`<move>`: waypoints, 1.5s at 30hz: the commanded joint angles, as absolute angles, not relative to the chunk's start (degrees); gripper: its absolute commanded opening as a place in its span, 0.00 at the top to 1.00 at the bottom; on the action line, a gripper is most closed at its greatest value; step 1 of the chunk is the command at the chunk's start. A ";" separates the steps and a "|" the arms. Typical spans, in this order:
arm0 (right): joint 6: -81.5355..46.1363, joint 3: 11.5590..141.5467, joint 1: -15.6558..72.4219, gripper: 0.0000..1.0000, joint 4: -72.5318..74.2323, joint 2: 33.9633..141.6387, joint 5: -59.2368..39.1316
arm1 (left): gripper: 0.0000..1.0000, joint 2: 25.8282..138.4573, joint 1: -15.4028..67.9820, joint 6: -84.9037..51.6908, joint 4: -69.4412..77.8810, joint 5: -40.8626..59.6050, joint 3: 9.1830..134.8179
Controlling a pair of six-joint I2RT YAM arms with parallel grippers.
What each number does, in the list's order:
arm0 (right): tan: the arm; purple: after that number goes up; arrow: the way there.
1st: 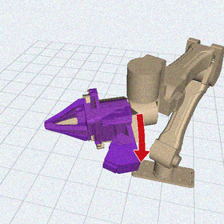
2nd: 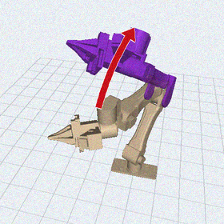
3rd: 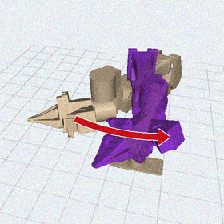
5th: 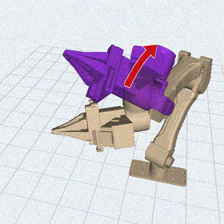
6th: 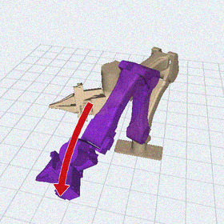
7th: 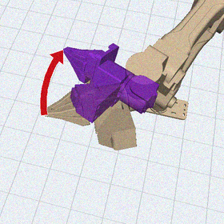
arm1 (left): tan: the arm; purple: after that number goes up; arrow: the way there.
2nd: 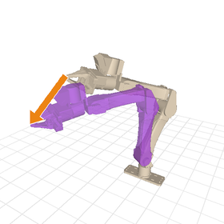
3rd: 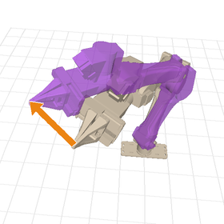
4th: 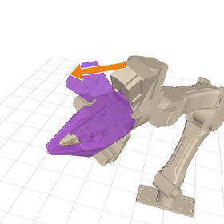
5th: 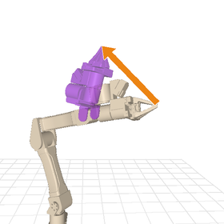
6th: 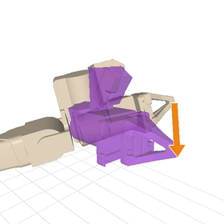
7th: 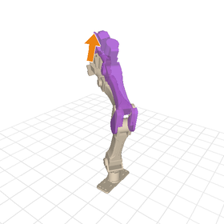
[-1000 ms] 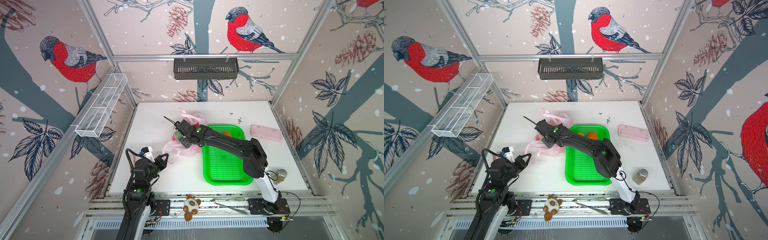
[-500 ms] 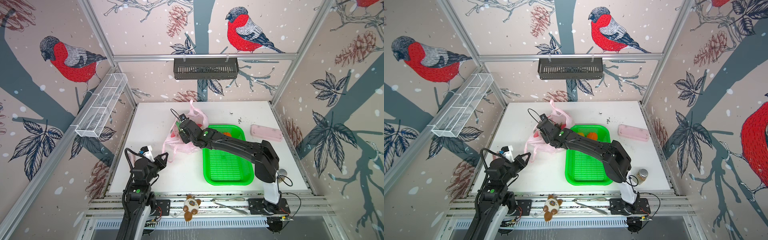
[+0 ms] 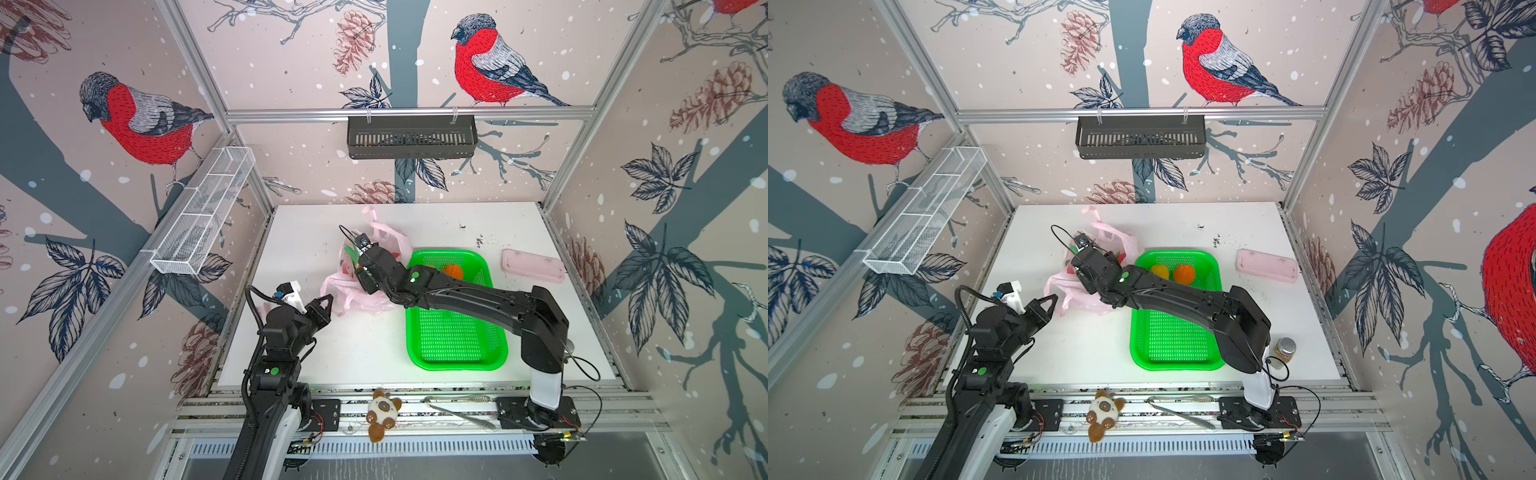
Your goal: Untie the knot of the plastic bag and take out the fruit
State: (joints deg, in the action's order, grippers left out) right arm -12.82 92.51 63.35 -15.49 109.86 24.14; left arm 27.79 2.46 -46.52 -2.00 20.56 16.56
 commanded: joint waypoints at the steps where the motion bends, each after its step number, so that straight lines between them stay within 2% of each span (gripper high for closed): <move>1: -11.91 91.47 64.28 0.89 -11.69 108.52 26.63 | 1.00 30.78 2.55 -44.26 5.61 18.29 19.19; 9: -11.35 89.17 66.35 0.88 -8.21 105.28 30.56 | 1.00 35.77 2.51 -42.41 7.78 18.04 22.16; 30: -8.59 92.42 67.15 0.88 6.62 104.14 36.09 | 1.00 28.81 2.52 -42.71 0.29 17.40 18.06; 45: -14.15 90.88 67.50 0.88 18.34 103.62 38.40 | 1.00 27.76 2.50 -41.83 -0.63 15.86 17.31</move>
